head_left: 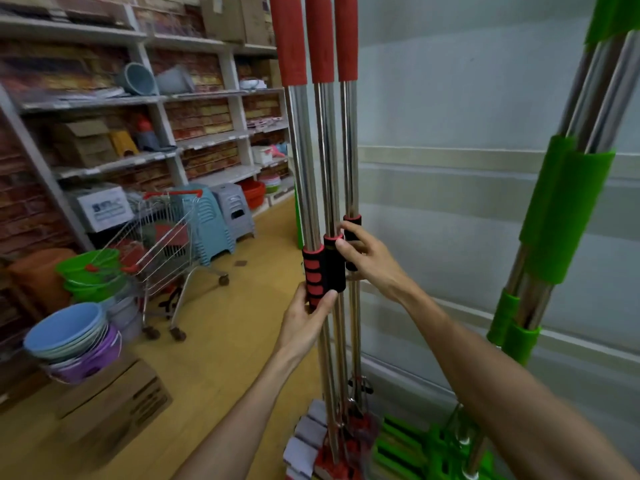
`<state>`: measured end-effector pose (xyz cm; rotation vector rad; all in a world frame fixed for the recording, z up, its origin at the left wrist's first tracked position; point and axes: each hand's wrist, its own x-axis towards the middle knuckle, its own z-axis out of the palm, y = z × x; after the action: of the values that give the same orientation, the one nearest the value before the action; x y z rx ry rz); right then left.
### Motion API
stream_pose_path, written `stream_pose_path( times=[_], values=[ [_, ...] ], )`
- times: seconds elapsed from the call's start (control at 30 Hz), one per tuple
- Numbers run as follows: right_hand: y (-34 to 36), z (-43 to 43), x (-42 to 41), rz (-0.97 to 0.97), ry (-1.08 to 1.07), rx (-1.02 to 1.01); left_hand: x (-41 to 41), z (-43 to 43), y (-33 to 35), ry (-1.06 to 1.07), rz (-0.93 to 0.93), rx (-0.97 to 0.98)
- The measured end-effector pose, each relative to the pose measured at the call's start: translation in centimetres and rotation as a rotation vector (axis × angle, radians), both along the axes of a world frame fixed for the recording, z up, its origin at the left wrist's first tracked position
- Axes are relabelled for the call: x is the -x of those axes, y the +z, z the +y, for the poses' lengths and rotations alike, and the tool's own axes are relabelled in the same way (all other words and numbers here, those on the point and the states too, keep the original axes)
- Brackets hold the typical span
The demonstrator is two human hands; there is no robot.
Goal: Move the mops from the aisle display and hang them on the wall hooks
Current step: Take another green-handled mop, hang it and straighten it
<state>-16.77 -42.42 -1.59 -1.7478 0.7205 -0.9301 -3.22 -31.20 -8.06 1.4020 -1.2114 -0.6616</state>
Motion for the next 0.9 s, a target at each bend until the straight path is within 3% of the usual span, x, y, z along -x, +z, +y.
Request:
stream_pose_path(
  times=[0.13, 0.6, 0.9],
  values=[
    [0.0, -0.2, 0.0, 0.037, 0.064, -0.008, 0.2, -0.4, -0.1, 0.018, -0.001, 0.002],
    [0.9, -0.5, -0.7, 0.008, -0.027, 0.042, 0.8, 0.2, 1.3, 0.002, 0.027, 0.026],
    [1.0, -0.1, -0.5, 0.021, 0.004, 0.016, 0.0, 0.0, 1.2, 0.042, -0.023, -0.053]
  ],
)
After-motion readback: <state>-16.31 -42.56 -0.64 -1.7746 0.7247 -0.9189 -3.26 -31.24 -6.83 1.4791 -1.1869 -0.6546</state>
